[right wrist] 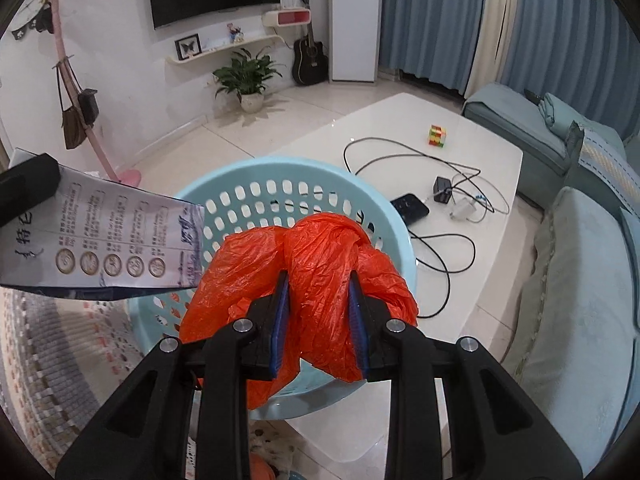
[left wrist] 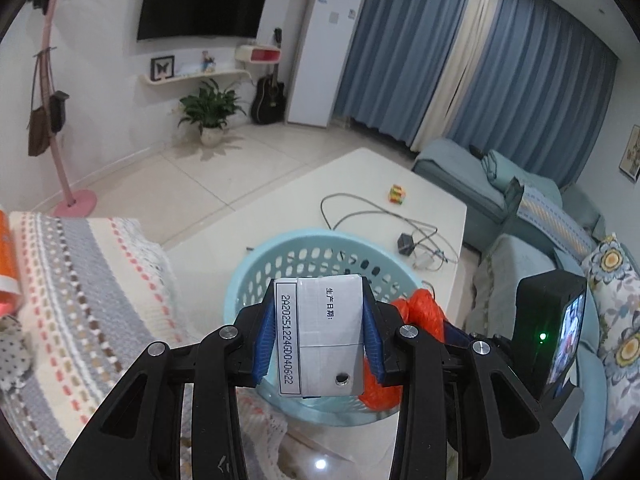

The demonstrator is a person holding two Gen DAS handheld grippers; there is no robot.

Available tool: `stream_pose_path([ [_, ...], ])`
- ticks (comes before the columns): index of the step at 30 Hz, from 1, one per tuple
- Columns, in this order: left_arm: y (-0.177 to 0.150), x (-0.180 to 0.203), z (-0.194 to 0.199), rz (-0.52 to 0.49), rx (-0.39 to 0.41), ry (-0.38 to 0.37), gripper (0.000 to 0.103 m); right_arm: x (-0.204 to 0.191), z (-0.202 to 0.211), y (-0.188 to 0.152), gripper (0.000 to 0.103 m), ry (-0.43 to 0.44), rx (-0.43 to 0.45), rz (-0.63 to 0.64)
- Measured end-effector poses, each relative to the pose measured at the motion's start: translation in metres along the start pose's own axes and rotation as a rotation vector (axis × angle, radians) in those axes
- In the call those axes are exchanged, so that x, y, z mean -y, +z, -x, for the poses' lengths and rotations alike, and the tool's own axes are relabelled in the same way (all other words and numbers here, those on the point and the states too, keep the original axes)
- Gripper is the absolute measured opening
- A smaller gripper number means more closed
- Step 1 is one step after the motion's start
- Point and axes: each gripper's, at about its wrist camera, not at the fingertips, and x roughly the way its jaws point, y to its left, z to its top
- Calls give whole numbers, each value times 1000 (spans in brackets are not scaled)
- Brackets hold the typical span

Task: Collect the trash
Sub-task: 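Carry carton and orange bag to the blue basket and open both tools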

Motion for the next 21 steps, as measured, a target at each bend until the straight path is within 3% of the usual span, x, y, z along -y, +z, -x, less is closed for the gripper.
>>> stream_pose_path([
  [4,-3,-1,-11,8,-42,-18,38,5,-7,1,29,10,-24,-6],
  [6,-3,-4,-13,18,-48,-29,45,6,-6,2,35,14,-25,-10],
  [8,-3,-3,-12,21,-46,-27,50,10,-1,4,52,12,-10,-23],
  [21,-14,-17,29,64,-10,-43,57,17,28,7,52,61,32,-64],
])
